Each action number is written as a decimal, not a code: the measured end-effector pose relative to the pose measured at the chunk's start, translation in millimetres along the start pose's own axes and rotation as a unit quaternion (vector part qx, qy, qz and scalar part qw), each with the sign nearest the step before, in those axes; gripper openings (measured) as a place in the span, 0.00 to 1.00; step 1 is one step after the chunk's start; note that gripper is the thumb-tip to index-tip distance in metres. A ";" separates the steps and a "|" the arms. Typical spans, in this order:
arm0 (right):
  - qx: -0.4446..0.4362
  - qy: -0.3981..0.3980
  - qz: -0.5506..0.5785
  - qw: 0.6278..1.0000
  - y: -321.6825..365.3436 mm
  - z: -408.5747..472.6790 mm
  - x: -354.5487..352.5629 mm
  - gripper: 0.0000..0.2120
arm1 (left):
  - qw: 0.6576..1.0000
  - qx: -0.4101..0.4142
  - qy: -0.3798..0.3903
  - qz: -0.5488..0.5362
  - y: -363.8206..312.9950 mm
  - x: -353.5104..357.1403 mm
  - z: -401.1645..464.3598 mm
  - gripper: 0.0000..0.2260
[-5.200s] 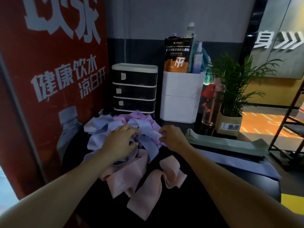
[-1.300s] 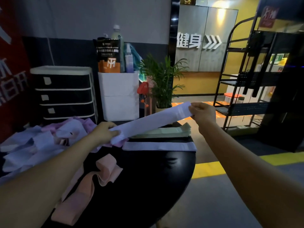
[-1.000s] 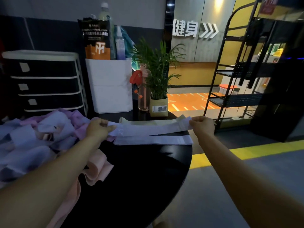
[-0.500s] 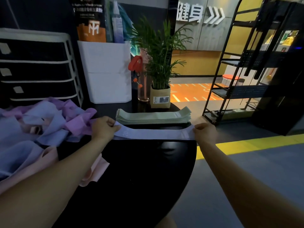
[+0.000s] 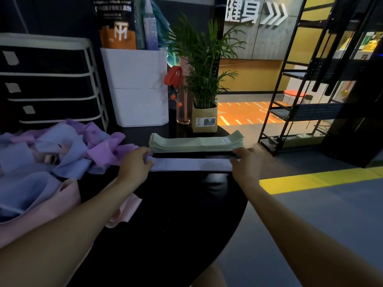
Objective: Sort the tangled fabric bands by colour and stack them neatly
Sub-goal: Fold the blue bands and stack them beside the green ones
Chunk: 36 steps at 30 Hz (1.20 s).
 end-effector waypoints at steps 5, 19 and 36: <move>-0.111 0.127 0.050 0.984 42.0 -43.7 30.9 0.15 | 0.998 0.016 0.025 0.057 0.5 3.1 -16.3 0.18; -0.166 0.123 -0.007 0.978 42.6 -53.4 36.2 0.11 | 0.996 -0.027 -0.014 0.079 8.2 6.6 -29.1 0.16; -0.148 0.131 -0.010 0.980 53.0 -55.7 37.8 0.13 | 0.999 -0.024 0.023 0.034 -6.6 -11.8 -20.7 0.08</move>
Point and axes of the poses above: each hand's wrist, its own z-axis towards the middle knuckle, its own x-axis out of the palm, y = z × x, the point moved 7 cm from there along z, towards the middle knuckle, and after that the axes turned 11 degrees about -y, right-handed, at the moved point
